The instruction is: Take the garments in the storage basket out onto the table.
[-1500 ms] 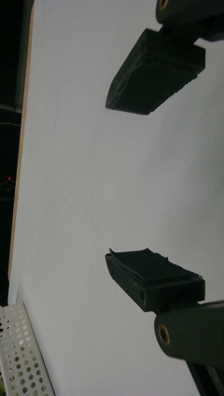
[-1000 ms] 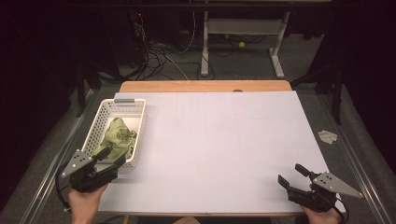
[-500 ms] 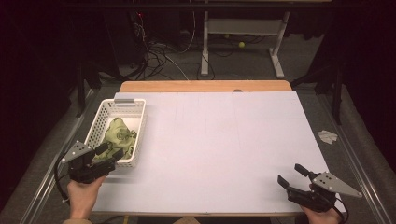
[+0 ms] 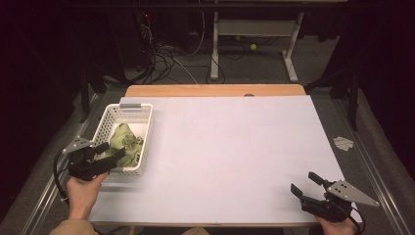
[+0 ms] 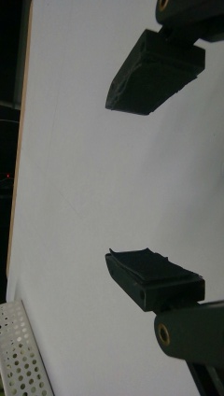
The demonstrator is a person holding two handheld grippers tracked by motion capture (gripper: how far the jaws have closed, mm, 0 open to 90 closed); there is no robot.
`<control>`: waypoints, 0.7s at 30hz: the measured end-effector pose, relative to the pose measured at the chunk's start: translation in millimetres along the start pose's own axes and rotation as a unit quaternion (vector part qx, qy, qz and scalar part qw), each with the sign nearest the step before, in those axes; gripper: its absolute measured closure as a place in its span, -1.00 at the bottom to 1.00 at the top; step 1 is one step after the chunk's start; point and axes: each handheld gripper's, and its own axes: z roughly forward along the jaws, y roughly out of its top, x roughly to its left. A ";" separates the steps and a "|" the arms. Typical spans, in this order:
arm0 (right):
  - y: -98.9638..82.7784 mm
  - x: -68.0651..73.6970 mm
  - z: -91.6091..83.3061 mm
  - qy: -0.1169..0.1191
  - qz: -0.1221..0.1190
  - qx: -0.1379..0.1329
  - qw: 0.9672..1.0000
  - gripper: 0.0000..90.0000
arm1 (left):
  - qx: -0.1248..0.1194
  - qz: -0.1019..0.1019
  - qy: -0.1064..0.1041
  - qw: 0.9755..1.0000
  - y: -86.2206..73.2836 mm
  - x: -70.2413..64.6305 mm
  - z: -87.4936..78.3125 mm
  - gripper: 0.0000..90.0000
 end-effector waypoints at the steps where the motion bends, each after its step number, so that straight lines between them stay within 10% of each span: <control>1: 0.0 0.0 0.1 0.000 0.000 0.000 1.000 -0.49 | 0.004 0.000 0.001 1.000 2.5 1.4 0.2 -0.43; 21: 0.5 1.6 1.1 0.011 -0.007 0.002 1.000 -0.49 | 0.116 0.009 0.008 0.993 30.2 16.1 36.4 -0.49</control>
